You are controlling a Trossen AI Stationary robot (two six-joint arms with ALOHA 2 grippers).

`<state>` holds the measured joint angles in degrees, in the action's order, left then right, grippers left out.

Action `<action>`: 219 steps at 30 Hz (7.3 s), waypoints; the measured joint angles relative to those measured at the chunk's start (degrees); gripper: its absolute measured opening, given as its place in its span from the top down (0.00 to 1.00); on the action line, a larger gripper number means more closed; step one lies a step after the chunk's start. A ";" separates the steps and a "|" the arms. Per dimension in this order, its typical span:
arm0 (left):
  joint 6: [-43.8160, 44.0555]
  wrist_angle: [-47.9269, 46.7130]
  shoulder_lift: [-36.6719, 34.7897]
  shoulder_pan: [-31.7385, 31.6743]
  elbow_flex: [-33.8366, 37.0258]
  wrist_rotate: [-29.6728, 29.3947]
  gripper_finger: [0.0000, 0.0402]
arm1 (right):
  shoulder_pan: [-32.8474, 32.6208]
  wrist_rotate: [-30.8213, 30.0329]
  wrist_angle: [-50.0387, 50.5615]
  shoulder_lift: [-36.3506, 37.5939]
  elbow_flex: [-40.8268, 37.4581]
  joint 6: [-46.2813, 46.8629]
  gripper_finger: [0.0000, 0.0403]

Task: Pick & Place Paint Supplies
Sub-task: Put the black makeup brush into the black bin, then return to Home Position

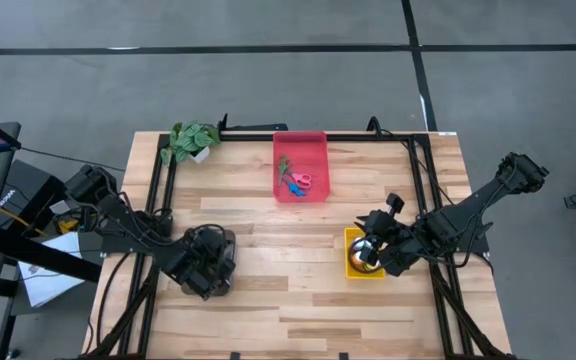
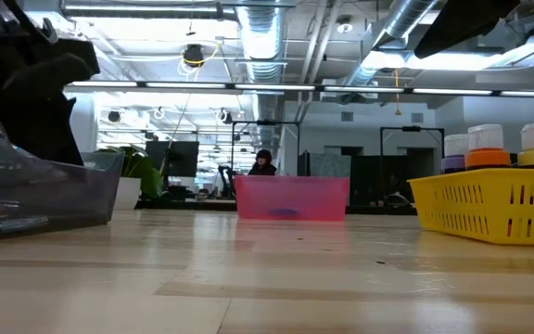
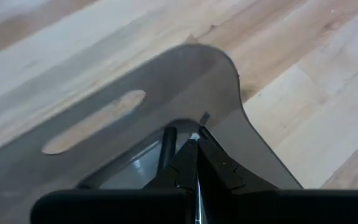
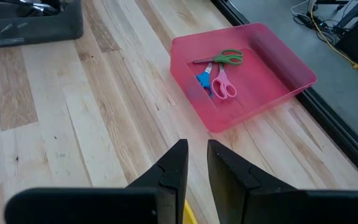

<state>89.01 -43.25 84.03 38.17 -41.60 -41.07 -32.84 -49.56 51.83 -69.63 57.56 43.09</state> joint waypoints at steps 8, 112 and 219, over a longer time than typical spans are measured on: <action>-3.08 3.75 0.00 0.00 2.22 1.50 1.00 | 0.00 -0.02 -0.02 0.00 -0.01 0.00 0.86; -88.67 76.19 -47.36 -23.79 36.56 31.33 1.00 | 3.34 0.17 0.11 0.02 -0.02 -0.17 0.86; -88.94 47.21 -80.11 -29.31 41.23 32.51 1.00 | 40.54 72.42 -94.39 -27.51 -14.12 -50.07 1.00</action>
<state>0.08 3.97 3.92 8.86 -0.36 -8.56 7.70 22.86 -42.56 -97.13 43.44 -6.98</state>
